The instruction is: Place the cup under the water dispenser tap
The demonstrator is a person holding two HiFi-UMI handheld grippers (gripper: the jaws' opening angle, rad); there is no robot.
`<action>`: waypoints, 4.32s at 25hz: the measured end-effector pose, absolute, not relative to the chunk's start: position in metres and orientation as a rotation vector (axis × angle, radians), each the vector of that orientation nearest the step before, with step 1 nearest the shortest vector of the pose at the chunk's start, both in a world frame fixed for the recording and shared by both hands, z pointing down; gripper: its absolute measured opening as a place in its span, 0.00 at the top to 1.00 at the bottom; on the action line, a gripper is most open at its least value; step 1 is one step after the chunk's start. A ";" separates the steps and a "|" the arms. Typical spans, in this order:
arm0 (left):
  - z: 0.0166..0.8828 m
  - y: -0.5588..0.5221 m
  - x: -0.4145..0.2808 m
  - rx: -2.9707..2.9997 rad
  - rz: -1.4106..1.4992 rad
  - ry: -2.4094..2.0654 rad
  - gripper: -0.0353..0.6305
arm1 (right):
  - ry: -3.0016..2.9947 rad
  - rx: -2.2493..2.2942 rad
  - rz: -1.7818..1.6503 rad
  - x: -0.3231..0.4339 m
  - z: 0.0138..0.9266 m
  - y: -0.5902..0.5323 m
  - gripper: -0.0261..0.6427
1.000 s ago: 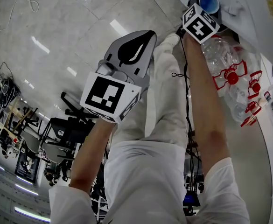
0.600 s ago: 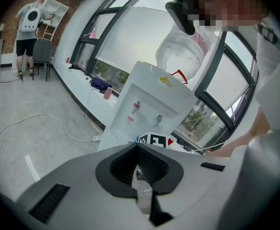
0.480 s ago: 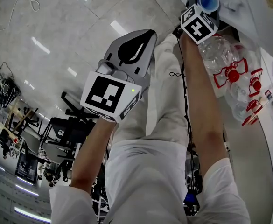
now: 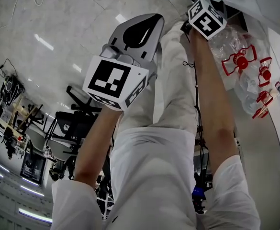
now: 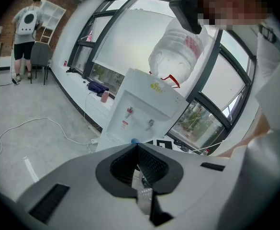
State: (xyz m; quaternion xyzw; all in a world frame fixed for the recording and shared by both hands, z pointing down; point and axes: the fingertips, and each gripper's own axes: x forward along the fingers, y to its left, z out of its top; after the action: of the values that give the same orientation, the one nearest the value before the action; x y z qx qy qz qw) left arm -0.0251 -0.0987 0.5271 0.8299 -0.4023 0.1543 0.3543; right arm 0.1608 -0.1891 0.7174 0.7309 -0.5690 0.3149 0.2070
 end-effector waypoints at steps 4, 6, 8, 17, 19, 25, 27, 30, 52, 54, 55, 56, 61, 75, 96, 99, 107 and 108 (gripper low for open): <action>0.507 -0.095 -0.027 2.163 0.396 -1.045 0.94 | -1.621 2.019 0.867 0.154 0.696 -0.177 0.40; 0.498 -0.092 -0.028 2.167 0.392 -1.049 0.94 | -1.623 2.010 0.864 0.153 0.688 -0.168 0.43; 0.488 -0.089 -0.027 2.173 0.387 -1.051 0.94 | -1.628 2.006 0.855 0.153 0.678 -0.161 0.45; 0.439 -0.076 -0.029 2.216 0.370 -1.039 0.94 | -1.732 1.922 0.792 0.139 0.621 -0.134 0.86; 0.427 -0.072 -0.032 2.219 0.362 -1.045 0.94 | -1.786 1.894 0.808 0.132 0.602 -0.128 0.90; 0.397 -0.061 -0.038 2.239 0.347 -1.057 0.94 | -1.989 1.820 0.754 0.106 0.524 -0.119 0.90; 0.387 -0.060 -0.042 2.238 0.331 -1.064 0.94 | -2.050 1.779 0.726 0.096 0.501 -0.118 0.93; 0.373 -0.057 -0.048 2.228 0.312 -1.079 0.94 | -2.132 1.680 0.664 0.082 0.472 -0.112 0.94; 0.242 -0.037 -0.085 2.349 0.137 -1.178 0.94 | -2.326 1.453 0.336 0.079 0.263 -0.041 0.94; 0.235 -0.034 -0.089 2.347 0.128 -1.186 0.94 | -2.334 1.462 0.316 0.080 0.246 -0.036 0.94; 0.232 -0.032 -0.091 2.348 0.122 -1.190 0.94 | -2.339 1.470 0.306 0.080 0.238 -0.034 0.94; 0.228 -0.030 -0.093 2.351 0.115 -1.194 0.94 | -2.344 1.479 0.297 0.081 0.231 -0.032 0.94; 0.211 -0.023 -0.098 2.381 0.081 -1.225 0.94 | -2.371 1.530 0.263 0.086 0.202 -0.022 0.94; 0.182 -0.009 -0.110 2.437 0.040 -1.296 0.94 | -2.464 1.550 0.265 0.081 0.177 0.001 0.94; 0.178 0.006 -0.099 2.465 0.047 -1.278 0.94 | -2.521 1.483 0.216 0.065 0.168 0.010 0.95; 0.177 0.008 -0.097 2.466 0.047 -1.273 0.94 | -2.525 1.485 0.215 0.064 0.166 0.011 0.94; 0.179 0.011 -0.092 2.482 0.053 -1.258 0.94 | -2.530 1.507 0.210 0.065 0.165 0.013 0.94; 0.178 0.012 -0.092 2.483 0.051 -1.257 0.94 | -2.531 1.506 0.210 0.065 0.165 0.014 0.94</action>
State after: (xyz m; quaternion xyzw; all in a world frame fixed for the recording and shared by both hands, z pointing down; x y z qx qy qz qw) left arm -0.0918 0.0117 0.1784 0.8778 -0.4444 0.0181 0.1779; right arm 0.0647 0.0138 0.1652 0.5077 -0.8534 0.0707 0.0943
